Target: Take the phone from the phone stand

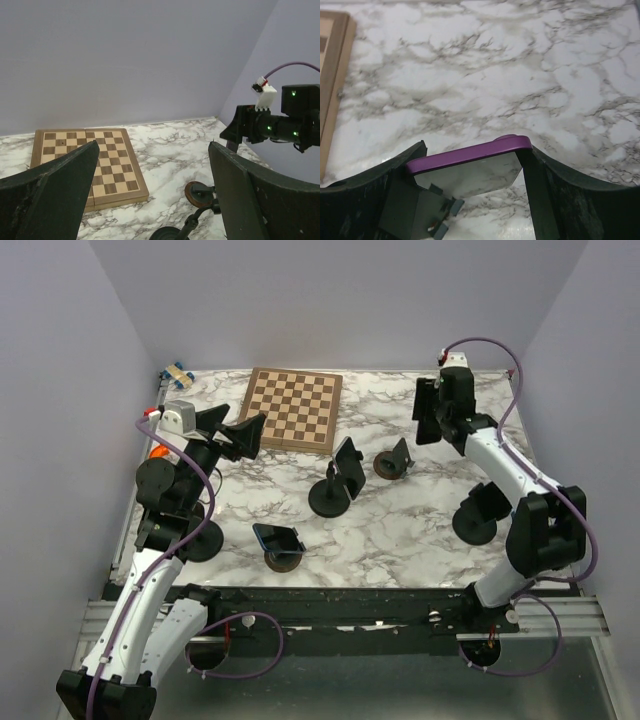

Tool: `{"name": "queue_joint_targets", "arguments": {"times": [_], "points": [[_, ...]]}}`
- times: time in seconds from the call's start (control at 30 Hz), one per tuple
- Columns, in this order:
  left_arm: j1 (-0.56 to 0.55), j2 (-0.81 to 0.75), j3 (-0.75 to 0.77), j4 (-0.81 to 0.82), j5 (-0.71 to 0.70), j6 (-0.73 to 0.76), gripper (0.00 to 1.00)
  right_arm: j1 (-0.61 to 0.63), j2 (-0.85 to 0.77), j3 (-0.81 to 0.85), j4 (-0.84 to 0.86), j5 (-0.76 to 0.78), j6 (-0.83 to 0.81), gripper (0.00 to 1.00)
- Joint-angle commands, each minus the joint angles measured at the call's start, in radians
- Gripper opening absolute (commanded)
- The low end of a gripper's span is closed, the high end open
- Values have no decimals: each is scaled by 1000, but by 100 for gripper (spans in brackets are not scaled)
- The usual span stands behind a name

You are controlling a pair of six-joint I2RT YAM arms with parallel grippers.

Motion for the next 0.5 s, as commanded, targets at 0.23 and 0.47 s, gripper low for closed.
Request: {"name": "queue_joint_targets", "arguments": {"times": [0.23, 0.47], "points": [[-2, -2, 17, 16, 13, -1, 99, -5, 398, 519, -413, 338, 182, 1], [4, 7, 17, 22, 26, -20, 99, -10, 573, 726, -552, 333, 198, 1]]}}
